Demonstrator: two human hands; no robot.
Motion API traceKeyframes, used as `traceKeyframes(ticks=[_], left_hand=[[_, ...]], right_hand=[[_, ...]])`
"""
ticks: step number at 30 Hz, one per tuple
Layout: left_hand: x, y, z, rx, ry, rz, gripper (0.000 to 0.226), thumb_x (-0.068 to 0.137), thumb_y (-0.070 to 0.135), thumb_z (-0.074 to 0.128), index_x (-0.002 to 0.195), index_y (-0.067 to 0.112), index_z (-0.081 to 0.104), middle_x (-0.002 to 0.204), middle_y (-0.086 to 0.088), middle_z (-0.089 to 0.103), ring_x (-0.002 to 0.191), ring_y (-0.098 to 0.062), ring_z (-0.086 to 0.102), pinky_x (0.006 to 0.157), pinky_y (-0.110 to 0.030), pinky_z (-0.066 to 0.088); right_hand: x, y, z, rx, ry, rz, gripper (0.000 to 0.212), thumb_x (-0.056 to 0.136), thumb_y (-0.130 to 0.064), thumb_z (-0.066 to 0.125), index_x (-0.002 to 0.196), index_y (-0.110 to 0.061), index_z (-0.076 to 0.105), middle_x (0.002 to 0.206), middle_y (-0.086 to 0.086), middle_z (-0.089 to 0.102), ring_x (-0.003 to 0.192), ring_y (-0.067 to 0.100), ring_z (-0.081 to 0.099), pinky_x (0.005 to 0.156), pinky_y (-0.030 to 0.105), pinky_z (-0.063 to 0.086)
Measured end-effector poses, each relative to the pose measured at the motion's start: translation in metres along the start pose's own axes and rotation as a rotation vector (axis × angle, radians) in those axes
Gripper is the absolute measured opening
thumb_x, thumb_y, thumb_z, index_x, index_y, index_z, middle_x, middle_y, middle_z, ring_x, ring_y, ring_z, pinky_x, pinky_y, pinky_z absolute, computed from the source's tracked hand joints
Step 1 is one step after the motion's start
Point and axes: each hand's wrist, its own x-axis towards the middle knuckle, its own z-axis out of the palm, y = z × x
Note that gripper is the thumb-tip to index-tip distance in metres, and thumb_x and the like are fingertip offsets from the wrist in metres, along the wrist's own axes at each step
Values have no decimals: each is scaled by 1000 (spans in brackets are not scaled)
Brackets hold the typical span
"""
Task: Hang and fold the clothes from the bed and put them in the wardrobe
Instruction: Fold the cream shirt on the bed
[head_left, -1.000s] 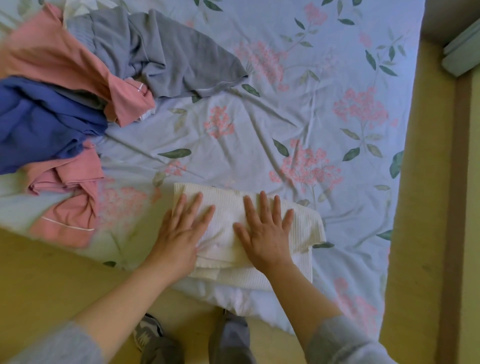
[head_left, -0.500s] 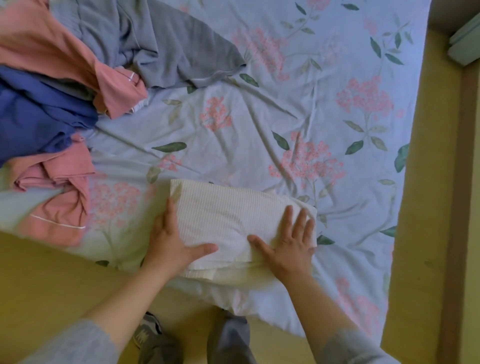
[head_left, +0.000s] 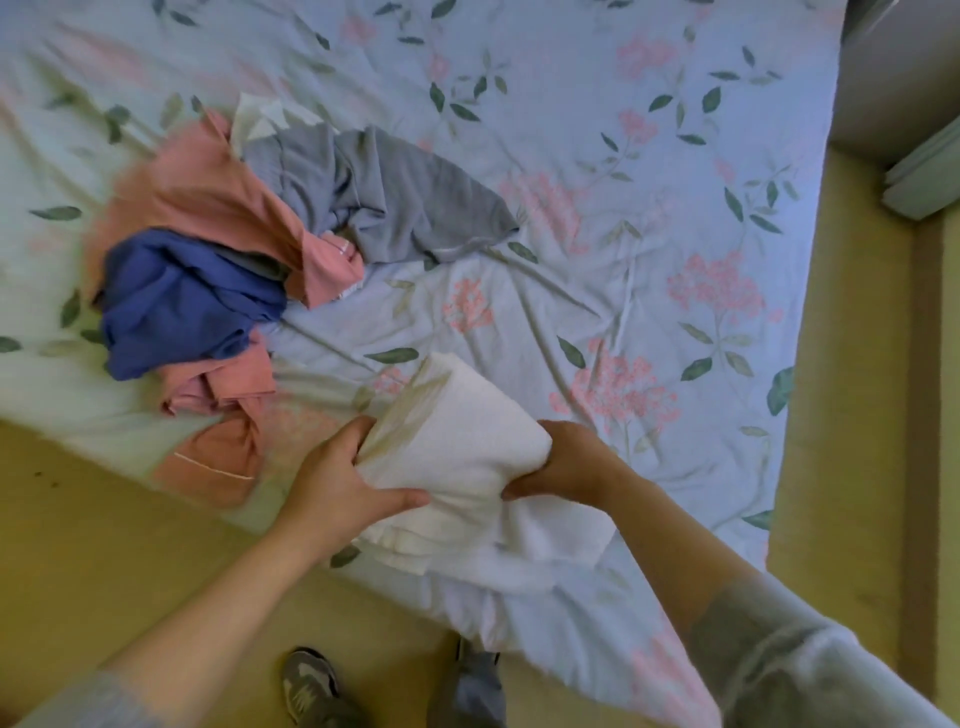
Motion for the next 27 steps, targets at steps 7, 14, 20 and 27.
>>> traceKeyframes(ticks=[7, 14, 20, 27], left_hand=[[-23, 108, -126, -75, 144, 196, 64, 49, 50, 90, 104, 28, 66, 96, 15, 70, 90, -1, 65, 76, -21, 50], [-101, 192, -283, -335, 582, 335, 62, 53, 59, 80, 110, 42, 61, 105, 19, 67, 86, -4, 62, 69, -18, 51], [-175, 206, -403, -746, 402, 317, 111, 48, 60, 89, 142, 24, 42, 131, -2, 62, 121, -20, 59, 98, -40, 49], [-260, 198, -526, -662, 471, 325, 82, 46, 48, 91, 120, 22, 65, 114, -2, 72, 105, -19, 68, 91, -40, 54]], right_hand=[[-61, -102, -41, 423, 47, -69, 37, 57, -23, 95, 82, -31, 69, 71, -26, 70, 68, -15, 63, 53, 4, 43], [-134, -279, -97, 427, 80, -343, 46, 55, -32, 95, 89, -39, 65, 81, -27, 69, 74, -16, 62, 54, 3, 45], [-198, -443, -98, 404, 137, -572, 53, 54, -40, 93, 100, -39, 67, 92, -21, 71, 81, -5, 67, 60, 10, 49], [-246, -605, -48, 415, 37, -711, 56, 49, -42, 91, 101, -33, 70, 93, -12, 75, 82, 8, 72, 65, 23, 56]])
